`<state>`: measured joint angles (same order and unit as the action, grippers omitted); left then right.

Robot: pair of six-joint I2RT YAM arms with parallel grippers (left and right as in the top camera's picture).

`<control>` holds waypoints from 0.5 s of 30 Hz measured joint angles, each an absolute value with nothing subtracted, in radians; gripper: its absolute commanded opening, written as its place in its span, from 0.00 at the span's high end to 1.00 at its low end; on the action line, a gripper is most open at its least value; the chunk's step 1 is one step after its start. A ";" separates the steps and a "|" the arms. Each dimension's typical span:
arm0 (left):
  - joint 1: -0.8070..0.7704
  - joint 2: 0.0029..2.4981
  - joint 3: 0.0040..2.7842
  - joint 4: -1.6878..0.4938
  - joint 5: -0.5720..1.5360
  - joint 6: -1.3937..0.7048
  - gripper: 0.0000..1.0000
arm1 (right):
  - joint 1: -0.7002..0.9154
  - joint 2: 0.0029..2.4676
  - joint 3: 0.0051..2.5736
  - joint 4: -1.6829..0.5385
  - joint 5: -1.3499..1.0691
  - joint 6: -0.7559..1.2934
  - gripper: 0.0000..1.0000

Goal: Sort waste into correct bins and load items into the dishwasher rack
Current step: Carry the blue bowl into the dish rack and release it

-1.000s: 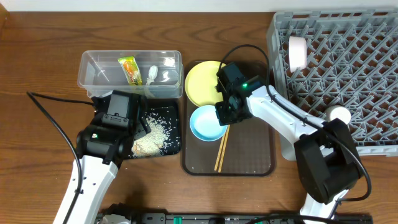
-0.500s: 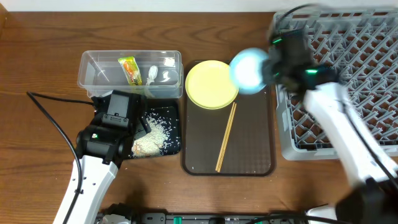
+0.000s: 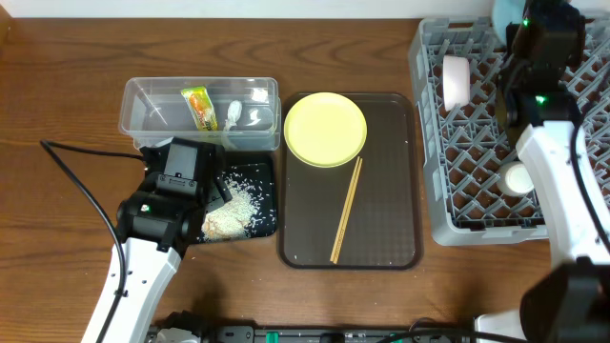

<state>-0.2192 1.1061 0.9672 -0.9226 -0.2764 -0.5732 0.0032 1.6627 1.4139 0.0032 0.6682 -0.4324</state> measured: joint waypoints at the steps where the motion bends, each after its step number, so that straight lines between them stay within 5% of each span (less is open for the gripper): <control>1: -0.219 1.106 0.967 -0.923 -0.277 -0.573 0.13 | 0.000 1.690 1.414 0.046 0.685 -0.473 0.99; 15: -0.219 1.106 0.967 -0.924 -0.277 -0.573 0.13 | -0.025 2.004 1.414 0.350 0.764 -0.821 0.99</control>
<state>-0.2188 1.1061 0.9672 -0.9237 -0.2768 -0.5732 -0.0246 2.0037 1.4136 0.3496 0.7643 -0.8207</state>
